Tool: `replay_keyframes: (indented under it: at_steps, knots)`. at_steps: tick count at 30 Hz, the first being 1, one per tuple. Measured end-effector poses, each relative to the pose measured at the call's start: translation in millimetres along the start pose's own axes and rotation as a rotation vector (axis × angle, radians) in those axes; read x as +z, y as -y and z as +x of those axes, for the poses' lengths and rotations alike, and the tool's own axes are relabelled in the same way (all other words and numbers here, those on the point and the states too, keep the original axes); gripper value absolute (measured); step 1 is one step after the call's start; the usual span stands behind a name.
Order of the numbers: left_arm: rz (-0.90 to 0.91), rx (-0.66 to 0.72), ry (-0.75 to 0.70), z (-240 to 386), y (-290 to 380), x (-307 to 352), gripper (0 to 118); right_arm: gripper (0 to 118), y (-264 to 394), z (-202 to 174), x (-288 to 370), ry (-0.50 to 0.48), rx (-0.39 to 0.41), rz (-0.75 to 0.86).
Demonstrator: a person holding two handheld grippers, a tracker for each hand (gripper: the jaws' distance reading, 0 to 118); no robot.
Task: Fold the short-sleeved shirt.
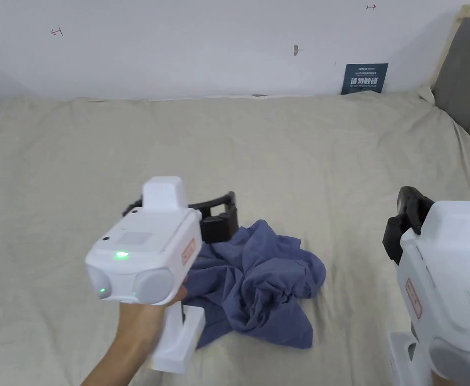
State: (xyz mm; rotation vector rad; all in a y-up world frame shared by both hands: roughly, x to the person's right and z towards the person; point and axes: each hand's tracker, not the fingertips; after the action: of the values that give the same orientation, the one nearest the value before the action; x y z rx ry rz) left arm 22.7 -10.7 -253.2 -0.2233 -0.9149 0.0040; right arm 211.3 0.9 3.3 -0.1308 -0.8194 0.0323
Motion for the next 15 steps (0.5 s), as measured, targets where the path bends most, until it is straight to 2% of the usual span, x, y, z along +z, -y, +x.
replay_keyframes:
  at_steps: [3, 6, 8, 9, 15]
  knots:
    - [0.105, -0.108, -0.099, -14.5, -8.2, 18.9, 105, 1, -9.4, -5.4, 1.6, -0.005, 0.002, 0.025]
    - [0.172, -0.175, -0.156, -26.1, -9.8, 31.8, 74, 1, -15.5, -11.0, 3.4, -0.009, 0.006, 0.048]
    - [0.175, -0.169, -0.168, -32.2, -10.8, 35.1, 21, 1, -18.3, -14.5, 4.5, -0.012, 0.009, 0.056]
    - [0.175, -0.161, -0.164, -35.3, -11.4, 37.6, 1, 1, -18.9, -16.1, 5.1, -0.015, 0.008, 0.06]
    - [0.11, -0.104, -0.129, -44.7, -10.4, 31.4, 0, 1, -18.4, -23.1, 7.5, -0.028, 0.011, 0.058]
